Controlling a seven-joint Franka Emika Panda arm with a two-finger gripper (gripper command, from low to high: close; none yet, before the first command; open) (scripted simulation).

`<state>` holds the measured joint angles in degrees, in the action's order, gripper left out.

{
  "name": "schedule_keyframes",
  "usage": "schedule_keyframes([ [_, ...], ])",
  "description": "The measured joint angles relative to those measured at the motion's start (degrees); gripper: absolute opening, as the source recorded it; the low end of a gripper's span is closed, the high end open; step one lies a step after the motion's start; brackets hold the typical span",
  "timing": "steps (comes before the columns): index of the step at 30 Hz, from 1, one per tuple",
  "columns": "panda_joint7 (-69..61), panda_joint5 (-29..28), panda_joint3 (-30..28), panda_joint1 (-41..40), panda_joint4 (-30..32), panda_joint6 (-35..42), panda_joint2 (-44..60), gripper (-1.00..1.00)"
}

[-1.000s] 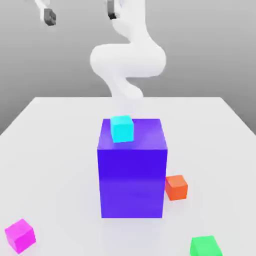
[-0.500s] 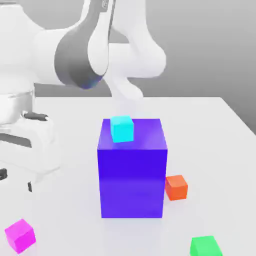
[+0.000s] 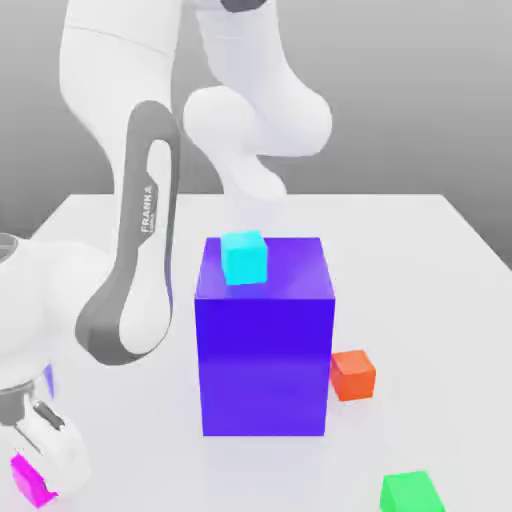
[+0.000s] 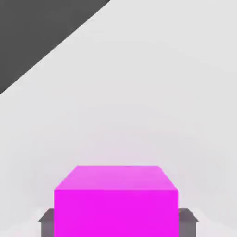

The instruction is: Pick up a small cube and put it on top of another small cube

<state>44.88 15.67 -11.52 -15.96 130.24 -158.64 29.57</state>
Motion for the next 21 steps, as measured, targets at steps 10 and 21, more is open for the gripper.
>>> schedule_keyframes([
  [10,1.6,-6.8,1.1,8.0,1.8,8.1,-9.9,-1.00],
  [21,-2.1,-15.7,14.2,24.6,2.0,11.4,-14.3,-1.00],
])
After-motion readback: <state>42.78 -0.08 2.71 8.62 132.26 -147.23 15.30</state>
